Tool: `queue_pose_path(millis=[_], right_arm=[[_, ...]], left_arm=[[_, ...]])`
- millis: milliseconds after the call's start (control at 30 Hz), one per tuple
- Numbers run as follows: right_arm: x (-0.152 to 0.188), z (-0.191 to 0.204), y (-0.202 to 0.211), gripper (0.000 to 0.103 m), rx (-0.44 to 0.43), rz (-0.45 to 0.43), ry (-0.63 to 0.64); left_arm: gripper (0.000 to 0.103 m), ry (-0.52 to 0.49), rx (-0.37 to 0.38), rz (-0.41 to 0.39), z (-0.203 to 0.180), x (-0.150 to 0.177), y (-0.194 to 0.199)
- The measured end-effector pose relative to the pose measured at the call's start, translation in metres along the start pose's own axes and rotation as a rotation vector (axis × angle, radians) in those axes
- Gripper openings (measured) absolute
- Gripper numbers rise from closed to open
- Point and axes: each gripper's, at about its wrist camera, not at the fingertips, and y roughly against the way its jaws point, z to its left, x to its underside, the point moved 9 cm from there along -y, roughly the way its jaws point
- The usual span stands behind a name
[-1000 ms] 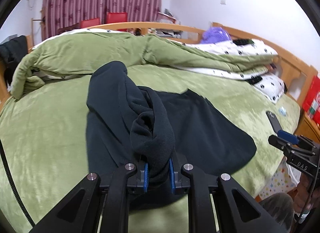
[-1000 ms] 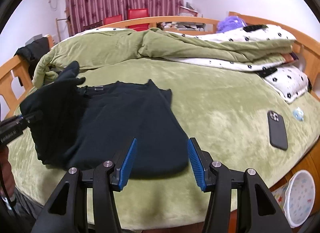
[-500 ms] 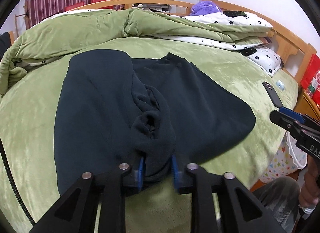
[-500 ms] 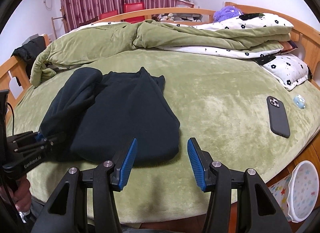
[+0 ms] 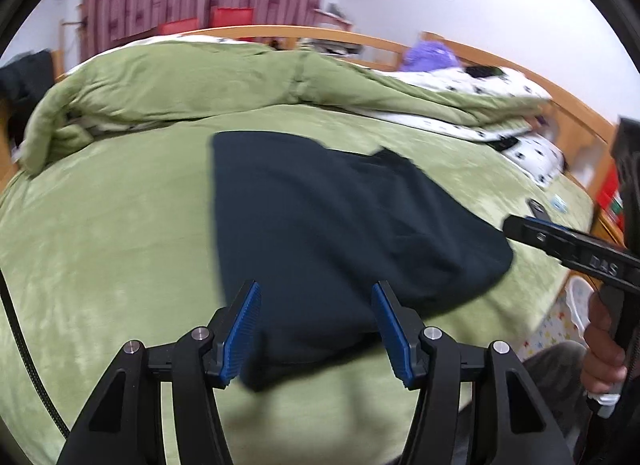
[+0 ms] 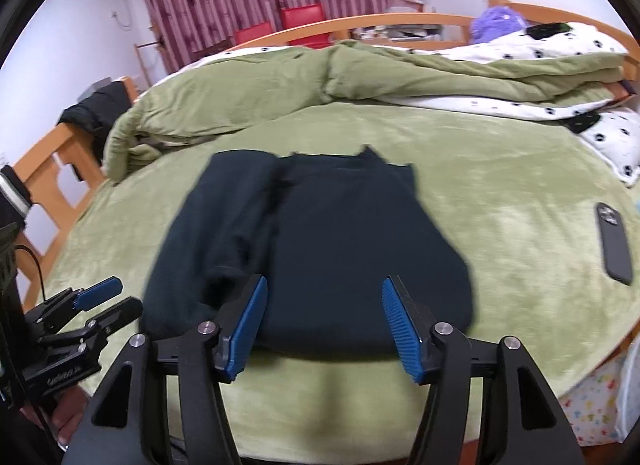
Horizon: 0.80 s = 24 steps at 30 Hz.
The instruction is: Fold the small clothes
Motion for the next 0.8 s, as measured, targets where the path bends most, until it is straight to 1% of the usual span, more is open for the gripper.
queue_pose_path(millis=[100, 133, 167, 333, 467, 567, 700, 800], right_arm=[[-0.002, 0.029, -0.009, 0.060, -0.038, 0.014, 0.020], [-0.003, 0.037, -0.012, 0.060, -0.047, 0.017, 0.029], [-0.003, 0.043, -0.015, 0.060, -0.051, 0.020, 0.036], [-0.004, 0.070, -0.032, 0.060, -0.064, 0.045, 0.072], [-0.002, 0.079, -0.053, 0.060, -0.063, 0.074, 0.081], [0.000, 0.079, -0.068, 0.060, -0.052, 0.094, 0.079], [0.006, 0.077, -0.087, 0.060, -0.037, 0.126, 0.078], [0.010, 0.078, -0.099, 0.062, -0.022, 0.142, 0.078]], left_arm=[[0.056, 0.029, -0.042, -0.010, 0.032, -0.002, 0.004], [0.056, 0.034, -0.074, -0.018, 0.046, -0.004, 0.004], [0.056, 0.038, -0.089, -0.023, 0.053, -0.005, 0.003], [0.056, 0.110, -0.131, -0.024, 0.093, -0.010, -0.009], [0.056, 0.189, -0.146, -0.014, 0.129, -0.006, -0.025], [0.056, 0.218, -0.179, -0.011, 0.152, 0.000, -0.036], [0.056, 0.252, -0.199, 0.011, 0.175, 0.010, -0.048], [0.056, 0.284, -0.191, 0.015, 0.182, 0.010, -0.051]])
